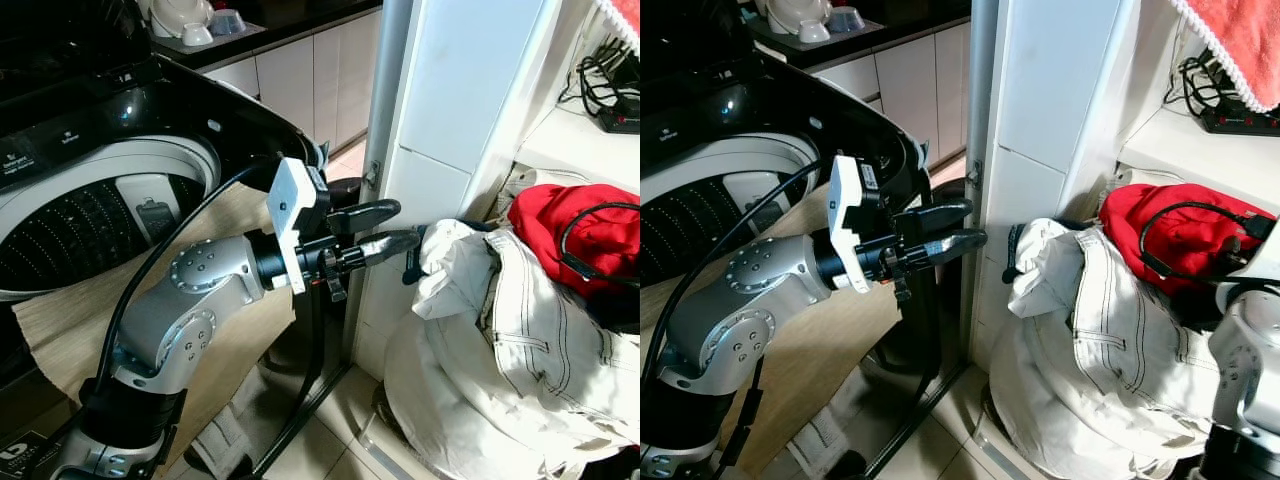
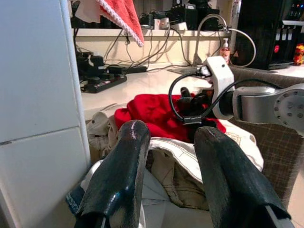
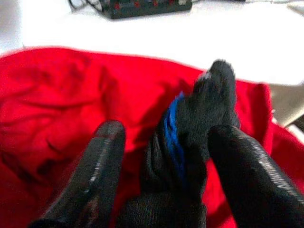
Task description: Clothes washing
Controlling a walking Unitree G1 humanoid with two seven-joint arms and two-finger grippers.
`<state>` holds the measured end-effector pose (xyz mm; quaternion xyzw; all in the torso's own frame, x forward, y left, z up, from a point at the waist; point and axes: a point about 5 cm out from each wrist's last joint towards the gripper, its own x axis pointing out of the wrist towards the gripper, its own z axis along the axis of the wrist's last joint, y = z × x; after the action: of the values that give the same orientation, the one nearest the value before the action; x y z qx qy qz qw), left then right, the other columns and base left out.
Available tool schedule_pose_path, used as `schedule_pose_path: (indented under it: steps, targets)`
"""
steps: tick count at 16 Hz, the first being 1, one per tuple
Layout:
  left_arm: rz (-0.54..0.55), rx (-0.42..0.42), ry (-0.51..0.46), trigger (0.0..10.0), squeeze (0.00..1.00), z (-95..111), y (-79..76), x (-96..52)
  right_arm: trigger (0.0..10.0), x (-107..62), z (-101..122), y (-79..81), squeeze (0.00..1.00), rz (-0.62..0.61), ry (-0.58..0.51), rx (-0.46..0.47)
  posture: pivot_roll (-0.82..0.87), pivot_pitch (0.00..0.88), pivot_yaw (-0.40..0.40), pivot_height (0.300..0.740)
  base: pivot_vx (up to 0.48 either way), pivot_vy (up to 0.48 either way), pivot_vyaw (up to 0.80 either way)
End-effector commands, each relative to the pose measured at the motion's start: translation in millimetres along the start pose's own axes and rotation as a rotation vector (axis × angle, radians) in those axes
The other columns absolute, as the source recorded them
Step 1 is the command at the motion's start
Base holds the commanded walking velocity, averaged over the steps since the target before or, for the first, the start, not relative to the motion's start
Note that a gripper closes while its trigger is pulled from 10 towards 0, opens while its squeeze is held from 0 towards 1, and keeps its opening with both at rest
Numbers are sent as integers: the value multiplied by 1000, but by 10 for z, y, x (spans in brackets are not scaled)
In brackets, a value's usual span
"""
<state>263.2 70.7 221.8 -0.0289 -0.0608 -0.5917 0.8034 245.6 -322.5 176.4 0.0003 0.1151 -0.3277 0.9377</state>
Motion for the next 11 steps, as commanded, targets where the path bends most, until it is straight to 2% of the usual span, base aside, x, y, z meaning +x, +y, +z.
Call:
schedule_pose_path:
  steps: [1,2,3,4,7,11]
  targets:
    - [-19,-4,10,10000,0,10,-24,-25,10000,9,19,-28,1000,-9,16,8,-186,0,25,740,0,0,0]
    - [-23,-5,15,10000,0,9,-27,-32,10000,4,11,-35,965,-12,32,7,-186,0,25,740,0,0,0]
    - [-29,-4,26,10000,0,6,-37,-41,10000,-5,-25,-32,133,-6,64,4,-186,0,25,740,0,0,0]
    - [-34,1,38,10000,0,4,-45,-48,10000,-18,-59,-28,0,-2,91,-2,-186,0,25,740,0,0,0]
    - [-60,-3,42,10000,0,16,-72,-53,10000,-81,-181,-15,0,10,150,21,-183,0,20,740,0,0,0]
    - [-101,-19,56,10000,0,11,-109,-57,9843,-95,-219,-35,0,4,172,46,-186,0,23,740,0,0,0]
